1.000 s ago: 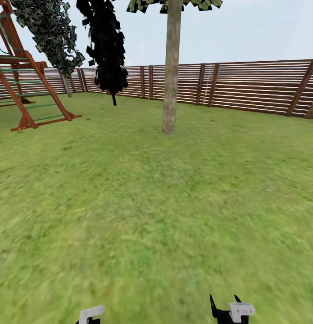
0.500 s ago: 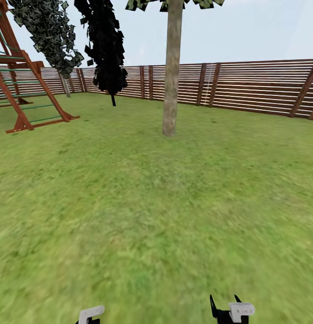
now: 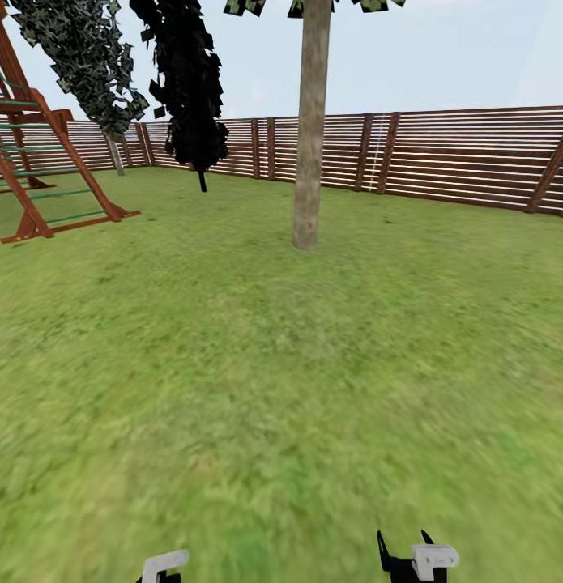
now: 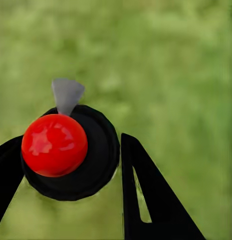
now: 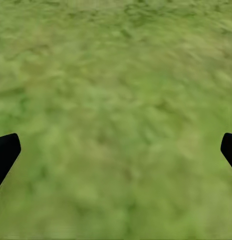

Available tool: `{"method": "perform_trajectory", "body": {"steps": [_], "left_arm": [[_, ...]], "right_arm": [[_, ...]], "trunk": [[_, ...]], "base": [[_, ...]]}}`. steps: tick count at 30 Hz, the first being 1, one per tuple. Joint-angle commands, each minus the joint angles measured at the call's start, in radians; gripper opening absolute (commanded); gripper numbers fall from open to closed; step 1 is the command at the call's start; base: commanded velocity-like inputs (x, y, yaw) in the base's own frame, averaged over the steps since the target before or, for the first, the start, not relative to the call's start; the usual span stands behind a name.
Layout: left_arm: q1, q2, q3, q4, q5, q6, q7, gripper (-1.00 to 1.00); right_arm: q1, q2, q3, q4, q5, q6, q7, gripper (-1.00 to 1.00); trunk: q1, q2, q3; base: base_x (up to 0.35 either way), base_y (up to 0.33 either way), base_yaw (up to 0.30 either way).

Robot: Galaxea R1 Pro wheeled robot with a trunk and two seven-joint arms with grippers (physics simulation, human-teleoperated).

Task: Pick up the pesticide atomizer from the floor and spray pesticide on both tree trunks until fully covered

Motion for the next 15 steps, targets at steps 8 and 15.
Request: {"method": "perform_trajectory", "body": {"steps": [8,15], "left_arm": [[0.000,0.000,0.000,0.000,0.000,0.000,0.001,-1.00],[0.000,0.000,0.000,0.000,0.000,0.000,0.001,-1.00]], "right_arm": [[0.000,0.001,0.001,0.000,0.000,0.000,0.000,1.00],[0.000,0.001,0.001,0.000,0.000,-0.001,0.000,1.00]], "trunk": [[0.000,0.000,0.000],[0.000,0.000,0.000]], "base": [[0.338,0.000,0.000],[0.338,0.000,0.000]]}}
